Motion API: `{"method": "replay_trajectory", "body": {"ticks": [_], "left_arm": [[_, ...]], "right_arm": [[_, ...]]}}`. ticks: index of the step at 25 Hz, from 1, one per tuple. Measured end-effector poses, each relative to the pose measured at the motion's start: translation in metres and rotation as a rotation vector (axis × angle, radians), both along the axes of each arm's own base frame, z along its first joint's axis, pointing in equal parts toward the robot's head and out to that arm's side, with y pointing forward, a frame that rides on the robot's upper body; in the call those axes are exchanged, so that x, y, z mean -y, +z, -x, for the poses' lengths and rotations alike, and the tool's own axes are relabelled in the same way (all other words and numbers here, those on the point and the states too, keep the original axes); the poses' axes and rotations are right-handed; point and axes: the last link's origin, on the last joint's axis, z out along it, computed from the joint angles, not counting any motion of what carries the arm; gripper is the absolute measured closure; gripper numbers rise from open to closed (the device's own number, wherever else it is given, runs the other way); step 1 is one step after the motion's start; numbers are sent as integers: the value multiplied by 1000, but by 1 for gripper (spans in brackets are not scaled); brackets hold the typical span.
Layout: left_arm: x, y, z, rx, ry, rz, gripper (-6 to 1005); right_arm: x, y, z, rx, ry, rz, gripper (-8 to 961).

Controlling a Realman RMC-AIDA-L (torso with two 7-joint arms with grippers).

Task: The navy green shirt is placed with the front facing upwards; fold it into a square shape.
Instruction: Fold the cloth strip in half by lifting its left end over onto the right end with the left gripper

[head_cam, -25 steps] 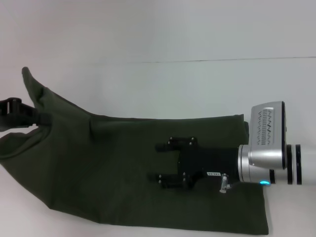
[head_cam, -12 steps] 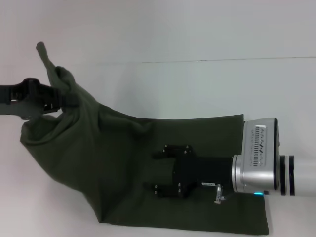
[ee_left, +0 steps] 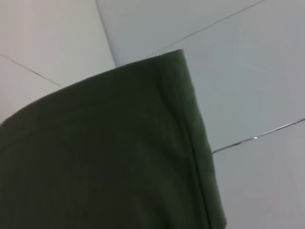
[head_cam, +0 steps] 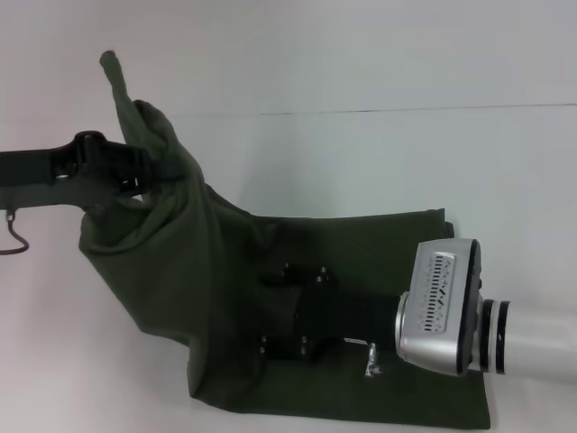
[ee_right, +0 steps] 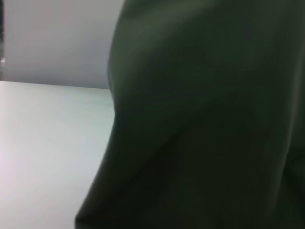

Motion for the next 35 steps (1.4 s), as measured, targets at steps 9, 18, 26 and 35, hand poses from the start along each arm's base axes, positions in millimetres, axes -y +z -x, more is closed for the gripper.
{"method": "replay_trajectory", "body": {"ticks": [9,18,26,35], "left_arm": [[0,-14,-16,93,-38,-1,977],[3,-33,-32,137,-77,31,976],[4,-41,-38,193,-93,30,976],[11,-41,-48,268,-149,35,976]], "right_arm": [[-6,-7,7,26,-2,-41,177],[-10,-12,14,42,7,-54,177],[-12,-14,23,40,36,-48,176],[-10,-20,40,-3,69,-33,177]]}}
